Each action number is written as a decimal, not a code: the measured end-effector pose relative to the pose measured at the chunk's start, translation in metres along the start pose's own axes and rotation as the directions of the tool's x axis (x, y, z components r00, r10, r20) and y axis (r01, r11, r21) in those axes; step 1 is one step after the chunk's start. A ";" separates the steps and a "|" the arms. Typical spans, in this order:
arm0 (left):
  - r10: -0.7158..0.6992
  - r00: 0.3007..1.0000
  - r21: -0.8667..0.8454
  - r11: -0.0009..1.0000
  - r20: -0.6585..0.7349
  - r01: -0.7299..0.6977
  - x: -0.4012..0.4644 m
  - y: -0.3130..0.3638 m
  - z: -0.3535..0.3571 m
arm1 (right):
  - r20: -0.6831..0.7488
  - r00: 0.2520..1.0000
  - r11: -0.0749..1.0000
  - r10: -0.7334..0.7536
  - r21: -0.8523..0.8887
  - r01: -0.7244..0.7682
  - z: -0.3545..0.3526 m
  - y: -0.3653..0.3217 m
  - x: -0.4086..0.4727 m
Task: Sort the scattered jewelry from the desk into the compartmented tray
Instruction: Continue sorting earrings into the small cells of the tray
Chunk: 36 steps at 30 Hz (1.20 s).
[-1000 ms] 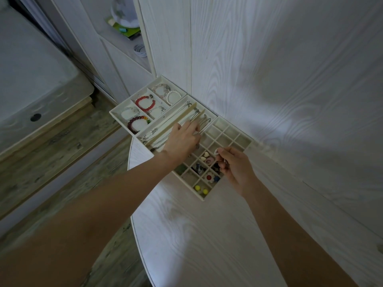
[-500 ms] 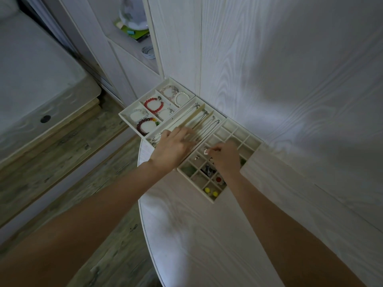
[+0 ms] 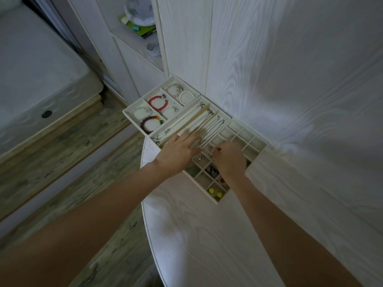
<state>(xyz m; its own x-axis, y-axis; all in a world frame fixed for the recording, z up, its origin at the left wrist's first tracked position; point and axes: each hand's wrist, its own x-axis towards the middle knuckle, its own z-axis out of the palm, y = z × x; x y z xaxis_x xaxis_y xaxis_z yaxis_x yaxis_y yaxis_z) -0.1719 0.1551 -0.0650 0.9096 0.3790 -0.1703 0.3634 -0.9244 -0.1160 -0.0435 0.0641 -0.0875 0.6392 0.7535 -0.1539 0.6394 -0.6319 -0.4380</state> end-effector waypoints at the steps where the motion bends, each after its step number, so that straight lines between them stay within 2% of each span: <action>1: -0.003 1.000 -0.007 1.000 0.004 0.003 0.000 0.001 -0.001 | -0.001 0.999 0.999 -0.032 -0.001 0.032 -0.003 0.004 -0.001; 4: -0.015 1.000 -0.012 1.000 0.016 0.015 -0.001 0.002 -0.002 | 0.050 0.993 0.994 -0.104 -0.035 0.106 -0.008 0.011 0.000; 6: -0.020 0.999 -0.009 1.000 0.025 0.020 -0.002 0.002 -0.003 | 0.140 0.980 0.983 -0.139 -0.100 0.154 -0.008 0.008 0.001; 9: -0.013 0.999 0.003 1.000 0.032 0.013 -0.002 0.002 -0.004 | 0.270 0.945 0.931 -0.185 -0.259 0.256 -0.008 0.003 0.003; 13: -0.010 1.000 0.010 1.000 0.007 0.010 0.001 0.000 -0.003 | 0.328 0.913 0.862 -0.243 -0.357 0.358 -0.010 0.005 0.003; 20: 0.006 1.000 0.010 1.000 -0.016 -0.005 0.002 -0.001 -0.001 | 0.271 0.909 0.855 -0.318 -0.332 0.398 -0.009 0.012 0.001; 27: 0.009 1.000 0.016 1.000 0.007 -0.010 0.001 -0.001 -0.005 | 0.280 0.918 0.874 -0.279 -0.321 0.364 -0.003 0.009 0.004; 32: 0.021 0.999 0.018 1.000 0.039 -0.022 0.002 -0.001 -0.008 | 0.192 0.906 0.866 -0.376 -0.276 0.418 -0.008 0.014 0.004; 36: 0.012 0.999 0.016 1.000 0.045 -0.013 0.002 0.000 -0.009 | 0.234 0.889 0.845 -0.393 -0.290 0.450 -0.008 0.012 0.005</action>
<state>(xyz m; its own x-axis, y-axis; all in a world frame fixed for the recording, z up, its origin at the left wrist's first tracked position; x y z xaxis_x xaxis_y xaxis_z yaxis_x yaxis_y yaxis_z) -0.1681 0.1556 -0.0564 0.9041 0.3690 -0.2152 0.3483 -0.9285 -0.1290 -0.0288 0.0589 -0.0860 0.2172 0.9609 -0.1717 0.9516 -0.2477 -0.1822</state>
